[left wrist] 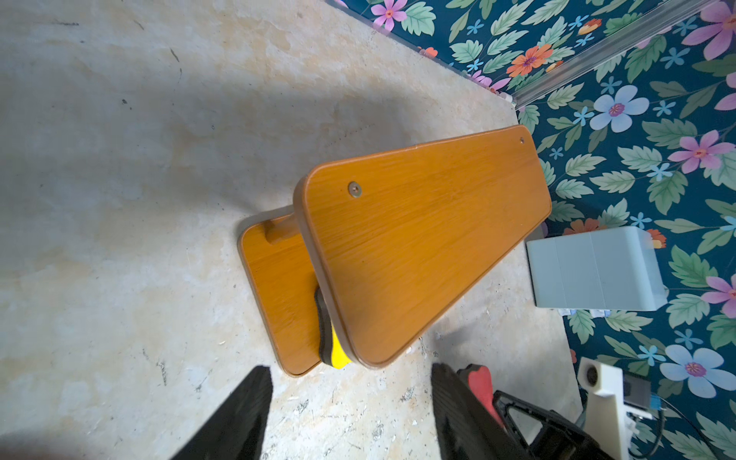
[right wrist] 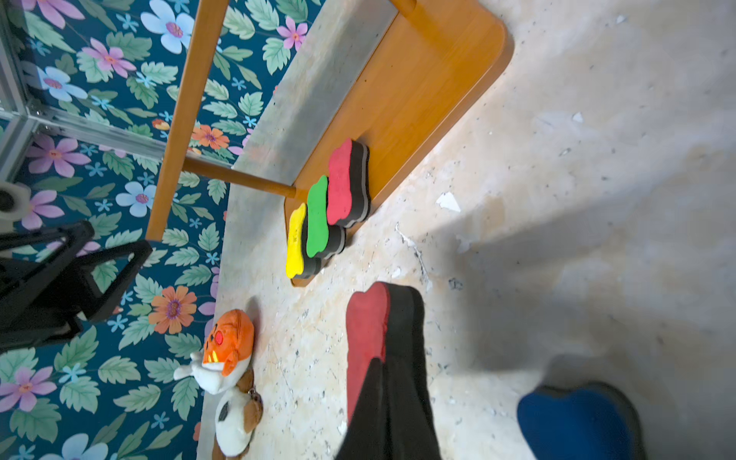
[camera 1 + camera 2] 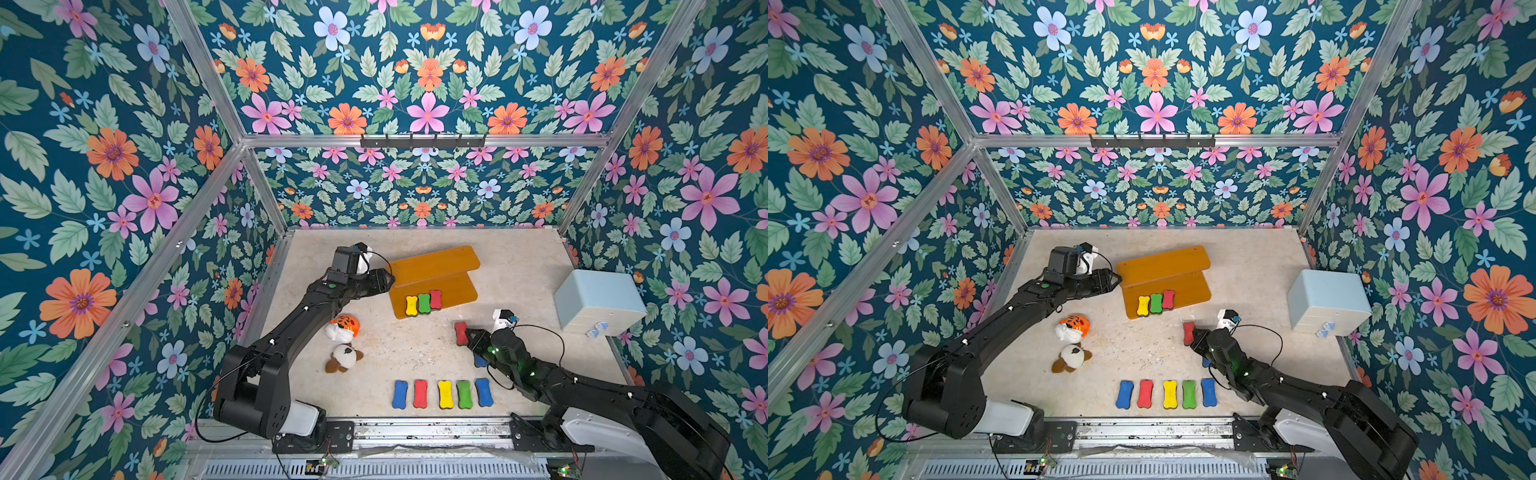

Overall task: Remove the whiteboard erasers from the shelf
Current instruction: Place the whiteboard eraser at the center of the board.

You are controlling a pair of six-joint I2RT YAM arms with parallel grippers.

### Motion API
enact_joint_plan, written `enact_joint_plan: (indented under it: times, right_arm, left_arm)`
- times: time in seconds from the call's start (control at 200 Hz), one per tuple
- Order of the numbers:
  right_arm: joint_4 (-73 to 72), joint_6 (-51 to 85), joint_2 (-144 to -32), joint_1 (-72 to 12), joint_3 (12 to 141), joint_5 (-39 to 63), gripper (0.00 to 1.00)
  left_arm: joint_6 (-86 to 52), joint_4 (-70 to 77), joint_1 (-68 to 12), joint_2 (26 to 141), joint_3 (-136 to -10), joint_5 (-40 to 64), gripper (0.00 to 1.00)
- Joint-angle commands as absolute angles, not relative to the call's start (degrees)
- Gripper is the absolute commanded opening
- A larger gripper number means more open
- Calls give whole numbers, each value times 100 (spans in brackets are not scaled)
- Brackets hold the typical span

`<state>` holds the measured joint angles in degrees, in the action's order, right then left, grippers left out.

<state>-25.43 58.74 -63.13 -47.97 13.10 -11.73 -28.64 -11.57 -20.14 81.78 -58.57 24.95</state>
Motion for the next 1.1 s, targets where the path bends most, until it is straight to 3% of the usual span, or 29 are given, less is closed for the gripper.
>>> enact_joint_plan:
  times: [0.0,0.245,0.71,0.85,0.985,1.095]
  right_arm:
    - [-2382,6134,-6268,-5159,1258,-1718,0]
    - [-2434,6640,-6319,-5710,887,-2065,0]
    - [-2243,6659,-6192,-5792,680,-1996,0]
    - [-2123,6558,-6117,-5792,712,-1960,7]
    - [-1946,6428,-6101,-5768,838,-1930,21]
    - [-1836,6339,-6059,-5722,939,-1816,23]
  left_arm:
    - [-2892,-1144,-2004,8075,-5924,2404,68]
    - [-2856,-1142,-2004,7976,-5801,2285,69]
    - [-2904,-1022,-2010,8040,-5727,2399,69]
    - [-2901,-1057,-2004,8085,-5803,2443,70]
    - [-2910,-1084,-2012,8094,-5845,2453,70]
    - [-2922,-1148,-2004,8113,-5889,2440,70]
